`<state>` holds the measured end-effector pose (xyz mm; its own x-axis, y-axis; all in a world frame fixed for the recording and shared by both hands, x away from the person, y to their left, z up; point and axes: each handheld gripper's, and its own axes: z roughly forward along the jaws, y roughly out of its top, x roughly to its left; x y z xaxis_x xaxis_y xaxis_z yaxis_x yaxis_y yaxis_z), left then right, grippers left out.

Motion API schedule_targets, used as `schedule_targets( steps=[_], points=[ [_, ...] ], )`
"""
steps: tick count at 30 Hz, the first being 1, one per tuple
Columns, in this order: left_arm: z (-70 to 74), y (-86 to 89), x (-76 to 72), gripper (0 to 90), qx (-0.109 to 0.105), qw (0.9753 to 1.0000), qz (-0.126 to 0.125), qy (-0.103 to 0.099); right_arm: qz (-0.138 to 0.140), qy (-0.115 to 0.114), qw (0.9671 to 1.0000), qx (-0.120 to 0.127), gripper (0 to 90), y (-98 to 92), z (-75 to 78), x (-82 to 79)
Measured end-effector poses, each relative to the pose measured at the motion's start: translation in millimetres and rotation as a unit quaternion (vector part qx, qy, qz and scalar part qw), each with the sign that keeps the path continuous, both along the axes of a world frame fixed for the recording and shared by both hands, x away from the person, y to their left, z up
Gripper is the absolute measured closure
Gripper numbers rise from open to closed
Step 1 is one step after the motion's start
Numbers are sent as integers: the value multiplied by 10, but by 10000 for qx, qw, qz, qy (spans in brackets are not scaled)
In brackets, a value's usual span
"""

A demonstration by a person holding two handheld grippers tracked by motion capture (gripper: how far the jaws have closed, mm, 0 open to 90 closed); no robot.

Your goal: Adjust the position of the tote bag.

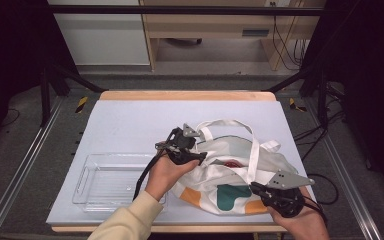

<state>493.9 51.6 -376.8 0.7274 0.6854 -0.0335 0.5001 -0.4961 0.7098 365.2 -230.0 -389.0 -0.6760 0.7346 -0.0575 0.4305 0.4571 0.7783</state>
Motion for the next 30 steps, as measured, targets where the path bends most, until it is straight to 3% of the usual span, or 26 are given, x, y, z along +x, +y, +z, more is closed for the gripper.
schedule_targets(
  steps=[6,13,17,19,24,30],
  points=[
    [-20,-15,-6,687,-14,9997,-172,174,12,-5,10000,3,857,0,3,-1],
    [-41,-23,12,870,-14,9997,-178,150,24,-7,10000,15,857,-4,4,-1],
    [-10,-18,-17,883,-63,9997,-199,85,21,6,10000,31,856,-9,5,1],
    [35,-8,-66,883,-96,9996,-243,-51,-1,39,10000,48,855,-16,-2,6],
    [199,32,-231,884,-334,9976,-430,-428,-44,73,9999,88,851,-27,-25,18],
    [308,70,-365,885,-533,9951,-614,-569,-79,105,9998,155,841,-45,-18,30]
  ],
)
